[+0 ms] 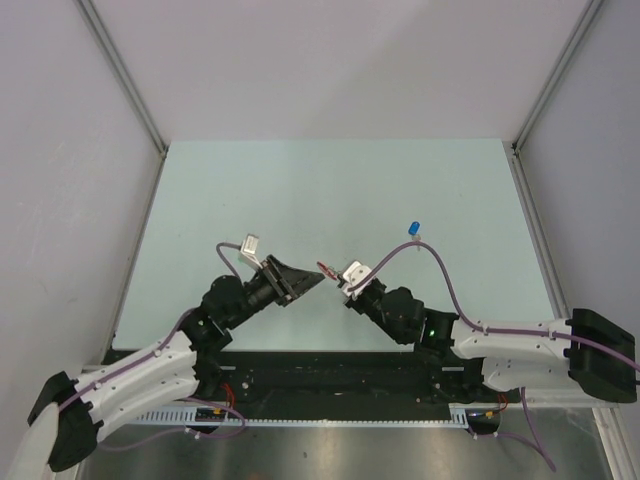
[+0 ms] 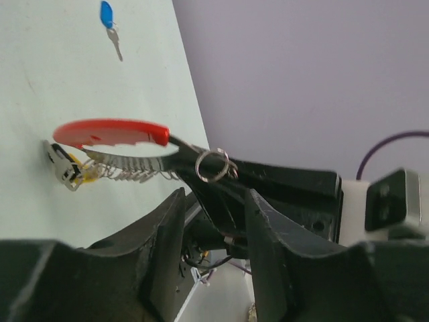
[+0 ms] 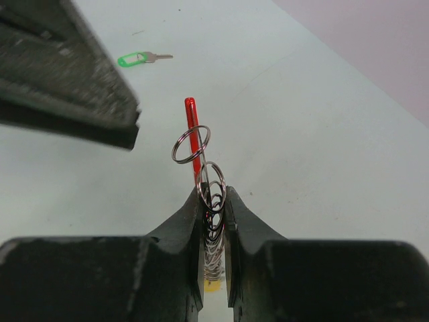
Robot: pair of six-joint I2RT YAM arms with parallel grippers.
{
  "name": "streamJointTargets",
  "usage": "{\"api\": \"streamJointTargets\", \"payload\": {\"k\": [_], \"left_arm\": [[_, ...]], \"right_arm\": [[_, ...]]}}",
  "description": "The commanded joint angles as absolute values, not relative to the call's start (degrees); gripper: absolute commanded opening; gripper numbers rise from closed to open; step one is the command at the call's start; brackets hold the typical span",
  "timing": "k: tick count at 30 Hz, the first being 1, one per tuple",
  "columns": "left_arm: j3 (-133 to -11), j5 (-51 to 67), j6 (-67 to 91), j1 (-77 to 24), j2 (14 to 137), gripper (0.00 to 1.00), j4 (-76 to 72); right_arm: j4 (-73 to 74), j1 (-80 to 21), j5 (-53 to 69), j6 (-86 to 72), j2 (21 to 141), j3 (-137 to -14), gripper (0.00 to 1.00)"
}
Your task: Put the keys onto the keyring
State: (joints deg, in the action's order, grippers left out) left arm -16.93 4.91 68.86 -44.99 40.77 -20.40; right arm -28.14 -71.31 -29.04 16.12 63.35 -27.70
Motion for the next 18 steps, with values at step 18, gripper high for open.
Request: {"api": "streamJointTargets", "payload": {"k": [18], "left_arm": [[-9.23,-7.56,77.60,-52.29,50.97,0.57,-54.66]], "right_arm": [[-34.63,-69.35,-31.46,-6.33,60.64,-27.95,0.00]]}}
